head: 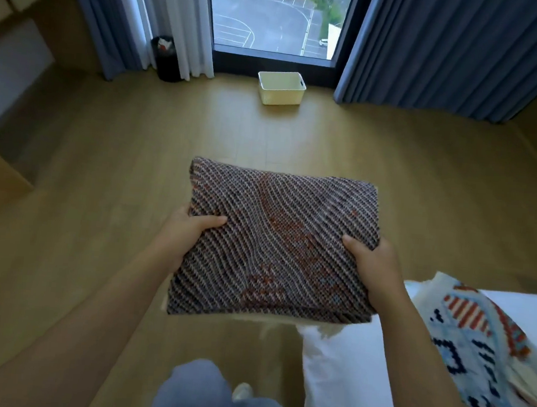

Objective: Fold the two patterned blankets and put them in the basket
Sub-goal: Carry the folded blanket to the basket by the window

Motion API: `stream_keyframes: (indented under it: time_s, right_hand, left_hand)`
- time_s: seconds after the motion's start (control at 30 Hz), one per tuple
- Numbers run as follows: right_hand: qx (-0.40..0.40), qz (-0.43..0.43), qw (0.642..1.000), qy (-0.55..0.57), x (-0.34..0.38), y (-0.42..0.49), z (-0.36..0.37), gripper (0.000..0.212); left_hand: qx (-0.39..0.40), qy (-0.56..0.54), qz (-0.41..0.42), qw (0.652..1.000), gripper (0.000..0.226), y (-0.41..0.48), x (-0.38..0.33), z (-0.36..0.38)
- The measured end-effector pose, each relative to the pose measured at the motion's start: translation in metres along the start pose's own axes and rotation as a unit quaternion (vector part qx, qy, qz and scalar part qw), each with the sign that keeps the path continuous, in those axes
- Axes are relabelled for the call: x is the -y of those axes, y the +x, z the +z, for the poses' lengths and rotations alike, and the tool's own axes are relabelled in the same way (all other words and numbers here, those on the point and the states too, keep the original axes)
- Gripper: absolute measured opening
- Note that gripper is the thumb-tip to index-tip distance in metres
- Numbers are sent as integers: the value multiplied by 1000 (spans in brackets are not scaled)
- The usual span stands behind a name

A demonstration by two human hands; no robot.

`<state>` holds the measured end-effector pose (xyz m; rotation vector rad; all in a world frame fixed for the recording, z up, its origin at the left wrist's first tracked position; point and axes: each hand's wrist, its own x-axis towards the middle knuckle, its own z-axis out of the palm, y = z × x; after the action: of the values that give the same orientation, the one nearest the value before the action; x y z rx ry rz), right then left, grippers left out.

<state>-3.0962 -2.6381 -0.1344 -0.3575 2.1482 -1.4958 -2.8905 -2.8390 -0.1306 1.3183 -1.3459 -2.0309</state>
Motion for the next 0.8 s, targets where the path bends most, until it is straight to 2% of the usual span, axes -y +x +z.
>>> stream_keyframes:
  time_s: [0.17,0.37,0.5,0.63,0.8]
  right_hand:
    - [9,-10,1000,3,35,122,25,23]
    - [-7,7,1000,7,83,278,67,22]
    - [-17,14,1000,5,122,374,85,18]
    - [-23,21,1000,2,153,470,97,21]
    - [-26,20,999,-18,184,614,114,27]
  left_hand:
    - [-5,-7,-14,1000,45,112,-50,27]
    - [5,1,-12,1000,24,274,-126,64]
    - [17,4,-20,1000,22,367,-181,94]
    - [22,20,-30,999,26,458,-232,125]
    - [27,35,-22,999,19,586,-288,172]
